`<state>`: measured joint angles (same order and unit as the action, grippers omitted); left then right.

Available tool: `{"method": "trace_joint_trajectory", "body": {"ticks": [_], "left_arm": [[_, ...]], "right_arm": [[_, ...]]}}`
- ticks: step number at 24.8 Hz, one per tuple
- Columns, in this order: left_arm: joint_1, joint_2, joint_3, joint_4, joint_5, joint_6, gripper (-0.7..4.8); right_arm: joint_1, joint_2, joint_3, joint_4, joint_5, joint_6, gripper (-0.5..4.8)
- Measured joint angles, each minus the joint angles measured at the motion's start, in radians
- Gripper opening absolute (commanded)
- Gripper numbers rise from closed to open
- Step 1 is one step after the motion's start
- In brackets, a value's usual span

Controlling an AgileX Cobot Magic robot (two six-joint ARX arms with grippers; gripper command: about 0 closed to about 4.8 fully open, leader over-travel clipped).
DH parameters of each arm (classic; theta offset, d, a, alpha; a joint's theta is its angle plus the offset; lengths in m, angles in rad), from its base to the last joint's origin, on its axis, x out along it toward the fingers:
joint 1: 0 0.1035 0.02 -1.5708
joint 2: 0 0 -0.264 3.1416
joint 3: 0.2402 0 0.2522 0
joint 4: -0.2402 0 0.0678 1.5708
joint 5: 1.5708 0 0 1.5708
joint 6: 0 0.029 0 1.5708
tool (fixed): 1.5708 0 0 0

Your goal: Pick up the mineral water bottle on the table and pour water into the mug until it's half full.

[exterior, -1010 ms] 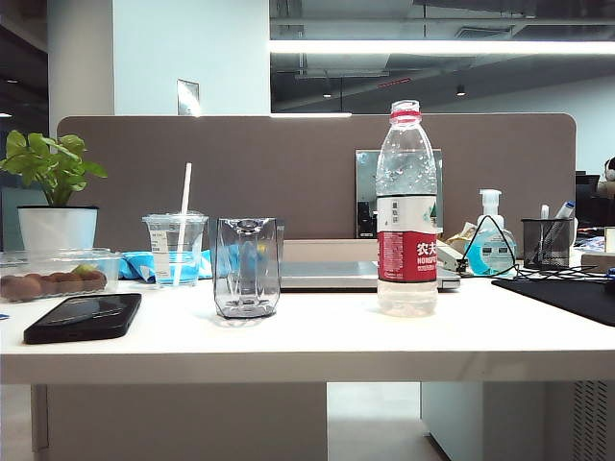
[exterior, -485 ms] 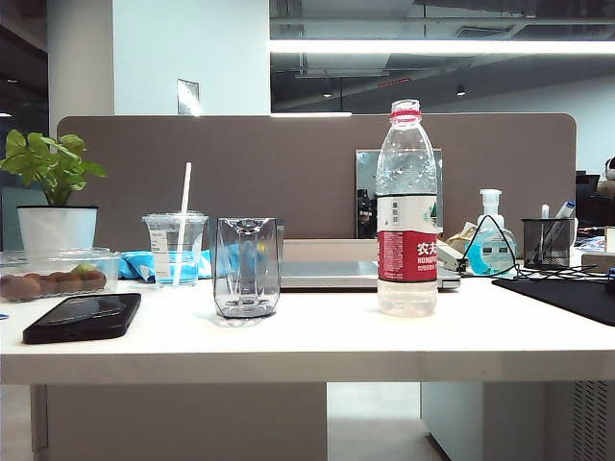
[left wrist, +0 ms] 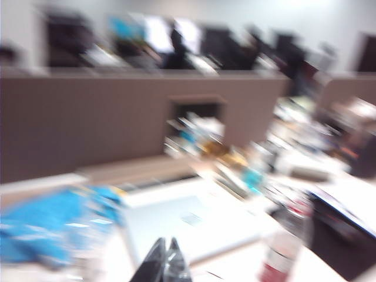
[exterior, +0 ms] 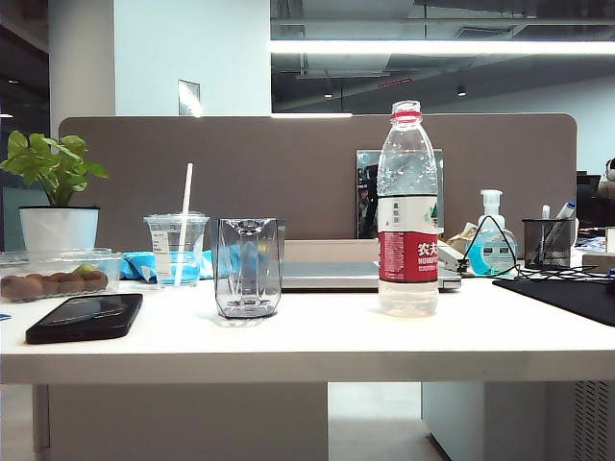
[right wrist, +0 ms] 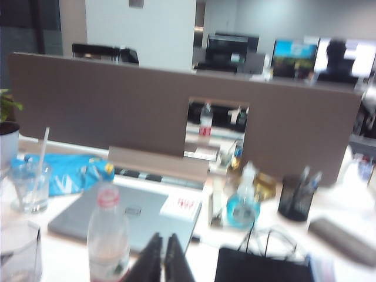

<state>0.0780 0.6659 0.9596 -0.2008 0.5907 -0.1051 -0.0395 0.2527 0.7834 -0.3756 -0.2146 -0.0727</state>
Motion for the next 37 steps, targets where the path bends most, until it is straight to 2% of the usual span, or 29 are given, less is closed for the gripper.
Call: {"method": "trace_joint_trajectory", "body": {"ticks": [2,4,6,7,9,12,14,16,18,20,21,22,24,27,30,33,37], "left_arm": [[-0.001,0.122,0.05,-0.026,0.098,0.0,-0.05],[-0.015,0.187,0.066,-0.119,0.142,0.0,-0.05],[-0.087,0.23,0.073,-0.206,0.089,0.048,-0.05],[-0.142,0.238,0.073,-0.297,0.0,0.126,-0.05],[-0.197,0.241,0.062,-0.35,-0.04,0.18,-0.05],[-0.341,0.24,0.021,-0.356,-0.076,0.195,-0.05],[-0.435,0.241,-0.003,-0.355,-0.156,0.199,-0.05],[-0.491,0.241,-0.028,-0.352,-0.236,0.202,-0.05],[-0.547,0.241,-0.056,-0.341,-0.269,0.199,-0.05],[-0.599,0.242,-0.074,-0.341,-0.281,0.195,-0.05],[-0.631,0.241,-0.081,-0.341,-0.305,0.195,-0.05],[-0.625,0.241,-0.082,-0.338,-0.325,0.194,-0.05],[-0.618,0.241,-0.084,-0.341,-0.332,0.186,-0.05],[-0.62,0.235,-0.084,-0.341,-0.325,0.183,-0.05],[-0.592,0.22,-0.084,-0.336,-0.31,0.183,-0.05],[-0.583,0.218,-0.084,-0.33,-0.284,0.183,-0.05],[-0.547,0.216,-0.084,-0.33,-0.281,0.183,-0.05]], "right_arm": [[0.0,0.066,0.067,0.012,-0.014,-0.011,1.01],[0.0,0.109,0.093,0.026,-0.036,-0.01,1.49],[0.0,0.161,0.083,0.048,-0.062,-0.007,1.49],[0.001,0.2,0.066,0.076,-0.096,-0.002,1.5],[0.001,0.248,0.034,0.111,-0.136,0.013,1.68],[0.012,0.32,-0.027,0.163,-0.159,0.024,1.81],[0.042,0.351,-0.077,0.218,-0.157,0.033,1.81],[0.1,0.391,-0.133,0.299,-0.157,0.041,1.83],[0.171,0.442,-0.193,0.397,-0.146,0.042,2.21],[0.237,0.483,-0.251,0.472,-0.113,0.042,3.06],[0.32,0.539,-0.303,0.589,-0.039,0.043,3.48],[0.388,0.607,-0.343,0.684,0.053,0.043,3.71],[0.426,0.697,-0.39,0.781,0.124,0.038,4.01],[0.425,0.845,-0.402,0.915,0.135,0.038,4.34],[0.426,1.001,-0.399,1.071,0.135,0.062,4.42],[0.423,1.184,-0.394,1.293,0.112,0.068,4.74],[0.418,1.321,-0.352,1.399,0.111,0.069,4.79]]}}
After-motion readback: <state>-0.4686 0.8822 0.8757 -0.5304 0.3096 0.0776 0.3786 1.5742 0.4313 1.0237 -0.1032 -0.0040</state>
